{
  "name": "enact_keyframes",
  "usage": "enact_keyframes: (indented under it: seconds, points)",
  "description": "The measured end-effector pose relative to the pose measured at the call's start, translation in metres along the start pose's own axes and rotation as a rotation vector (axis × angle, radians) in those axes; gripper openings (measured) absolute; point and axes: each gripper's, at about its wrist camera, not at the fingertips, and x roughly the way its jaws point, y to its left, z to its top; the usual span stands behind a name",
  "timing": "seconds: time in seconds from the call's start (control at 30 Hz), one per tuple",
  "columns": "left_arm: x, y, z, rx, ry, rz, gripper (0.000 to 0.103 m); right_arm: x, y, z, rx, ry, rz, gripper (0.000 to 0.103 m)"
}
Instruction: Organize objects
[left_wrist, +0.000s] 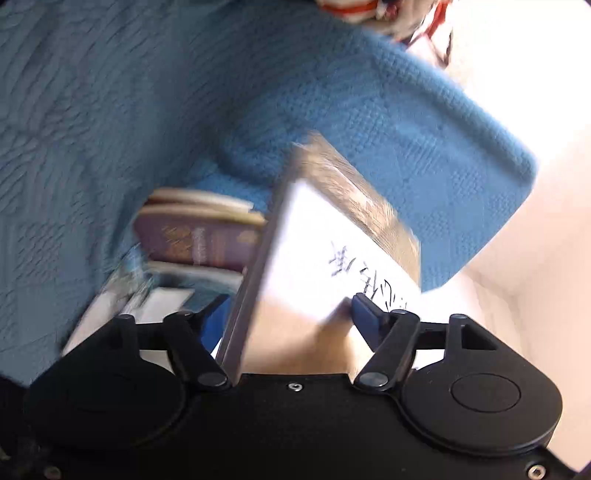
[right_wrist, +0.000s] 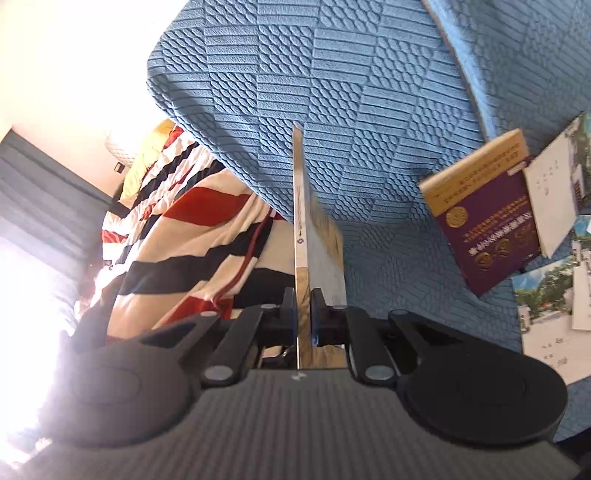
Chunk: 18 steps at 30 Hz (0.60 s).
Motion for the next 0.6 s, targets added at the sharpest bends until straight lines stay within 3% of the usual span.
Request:
enact_keyframes:
  seconds: [0.07, 0.2, 0.43, 0.6]
  points:
    - [0.001, -0.002, -0.013, 0.065, 0.018, 0.069, 0.060, -0.009, -0.008, -0.006, -0.010, -0.003, -0.003, 0.010]
    - [-0.009, 0.003, -0.028, 0.090, 0.010, 0.119, 0.040, -0.028, -0.036, -0.017, 0.024, -0.025, -0.010, 0.010]
    - [-0.014, -0.004, -0.048, 0.209, 0.027, 0.237, 0.036, -0.051, -0.076, -0.042, 0.049, -0.031, 0.000, 0.010]
    - [-0.013, 0.003, -0.054, 0.224, 0.035, 0.320, 0.036, -0.056, -0.101, -0.064, 0.032, -0.021, 0.043, 0.010]
